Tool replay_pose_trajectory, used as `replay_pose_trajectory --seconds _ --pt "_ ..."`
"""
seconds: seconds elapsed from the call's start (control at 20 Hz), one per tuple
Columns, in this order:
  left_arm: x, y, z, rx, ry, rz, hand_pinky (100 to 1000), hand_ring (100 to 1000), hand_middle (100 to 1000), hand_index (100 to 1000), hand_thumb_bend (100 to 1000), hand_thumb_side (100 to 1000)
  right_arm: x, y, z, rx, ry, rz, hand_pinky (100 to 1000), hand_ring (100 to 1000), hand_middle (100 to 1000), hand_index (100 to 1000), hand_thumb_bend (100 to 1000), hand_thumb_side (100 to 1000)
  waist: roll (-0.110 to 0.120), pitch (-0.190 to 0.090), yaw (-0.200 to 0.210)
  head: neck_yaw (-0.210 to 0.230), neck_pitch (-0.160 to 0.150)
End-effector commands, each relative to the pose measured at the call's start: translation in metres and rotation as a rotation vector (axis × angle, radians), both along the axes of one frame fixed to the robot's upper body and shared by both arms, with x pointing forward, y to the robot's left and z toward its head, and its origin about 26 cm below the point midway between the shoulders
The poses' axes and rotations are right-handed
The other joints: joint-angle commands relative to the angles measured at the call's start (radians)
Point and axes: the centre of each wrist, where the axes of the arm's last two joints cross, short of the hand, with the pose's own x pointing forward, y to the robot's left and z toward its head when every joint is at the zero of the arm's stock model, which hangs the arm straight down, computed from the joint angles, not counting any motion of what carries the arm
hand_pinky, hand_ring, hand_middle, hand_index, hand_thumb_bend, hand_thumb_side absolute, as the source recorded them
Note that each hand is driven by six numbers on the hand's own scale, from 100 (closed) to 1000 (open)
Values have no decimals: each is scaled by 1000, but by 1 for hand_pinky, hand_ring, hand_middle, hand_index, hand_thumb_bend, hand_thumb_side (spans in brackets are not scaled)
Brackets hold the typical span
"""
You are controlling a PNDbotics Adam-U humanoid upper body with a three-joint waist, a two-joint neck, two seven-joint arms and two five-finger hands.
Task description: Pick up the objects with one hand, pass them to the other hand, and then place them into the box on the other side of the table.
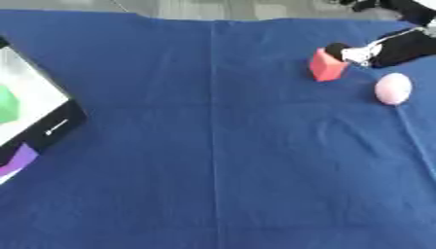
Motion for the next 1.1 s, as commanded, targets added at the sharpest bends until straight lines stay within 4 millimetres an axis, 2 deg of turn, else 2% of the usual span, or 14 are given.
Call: replay_pose_trajectory --seconds 0.05,0.3,1.1 --pt "-7 -1 16 1 -55 -10 817 645 648 769 362 491 -3 -10 15 -106 -28 -30 889 901 846 842 463 179 2 -8 8 -17 -39" --pt "-11 -5 20 -8 -71 -32 818 647 650 769 362 496 0 -22 19 -191 -38 -78 902 905 852 848 512 157 -1 15 28 -34 -67" --pt "-16 -6 18 -27 -75 -36 819 650 653 769 359 506 10 -63 26 -287 -94 -274 920 905 861 854 487 140 -10 67 64 -56 -81"
